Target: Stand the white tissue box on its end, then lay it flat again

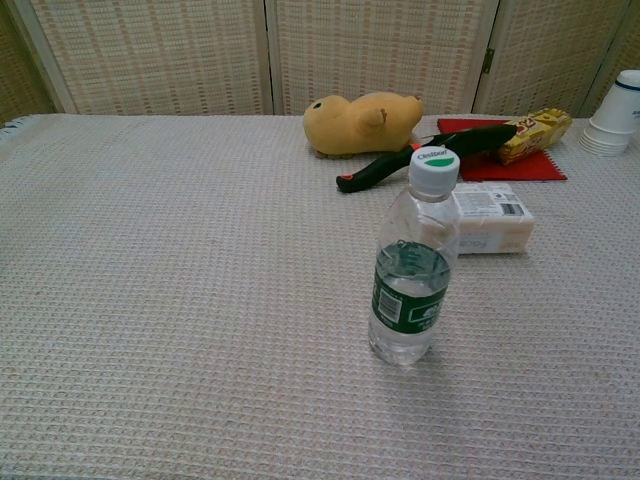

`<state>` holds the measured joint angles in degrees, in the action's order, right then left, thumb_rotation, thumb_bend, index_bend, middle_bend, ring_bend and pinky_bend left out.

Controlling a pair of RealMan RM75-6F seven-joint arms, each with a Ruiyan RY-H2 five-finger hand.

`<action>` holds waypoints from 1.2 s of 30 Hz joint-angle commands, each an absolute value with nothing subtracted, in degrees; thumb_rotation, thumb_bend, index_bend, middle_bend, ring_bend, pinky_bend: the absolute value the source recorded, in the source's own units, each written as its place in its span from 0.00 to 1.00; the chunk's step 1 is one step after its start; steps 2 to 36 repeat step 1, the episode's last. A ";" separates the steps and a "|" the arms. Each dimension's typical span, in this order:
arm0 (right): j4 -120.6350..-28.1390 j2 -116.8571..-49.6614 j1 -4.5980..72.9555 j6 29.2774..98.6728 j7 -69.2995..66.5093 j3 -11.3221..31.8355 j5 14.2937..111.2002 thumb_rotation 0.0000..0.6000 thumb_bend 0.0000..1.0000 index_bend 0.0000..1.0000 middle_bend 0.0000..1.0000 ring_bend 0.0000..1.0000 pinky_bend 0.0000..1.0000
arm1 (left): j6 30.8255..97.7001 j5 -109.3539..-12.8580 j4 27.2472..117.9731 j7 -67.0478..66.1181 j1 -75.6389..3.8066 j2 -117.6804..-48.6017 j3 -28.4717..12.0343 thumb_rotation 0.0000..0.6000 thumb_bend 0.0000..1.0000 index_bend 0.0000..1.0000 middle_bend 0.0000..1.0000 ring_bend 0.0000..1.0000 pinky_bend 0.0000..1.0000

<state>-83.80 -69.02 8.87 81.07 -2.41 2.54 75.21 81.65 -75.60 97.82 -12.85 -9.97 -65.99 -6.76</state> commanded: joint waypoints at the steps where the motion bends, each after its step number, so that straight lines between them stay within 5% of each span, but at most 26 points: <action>1: -84.59 -68.33 8.30 81.09 -3.05 3.02 75.31 1.00 0.00 0.00 0.05 0.06 0.00 | 81.50 -75.44 97.58 -12.92 -10.03 -66.11 -6.77 1.00 0.48 0.18 0.00 0.00 0.10; 36: -84.59 -68.33 8.30 81.09 -3.05 3.02 75.31 1.00 0.00 0.00 0.05 0.06 0.00 | 81.50 -75.44 97.58 -12.92 -10.03 -66.11 -6.77 1.00 0.48 0.18 0.00 0.00 0.10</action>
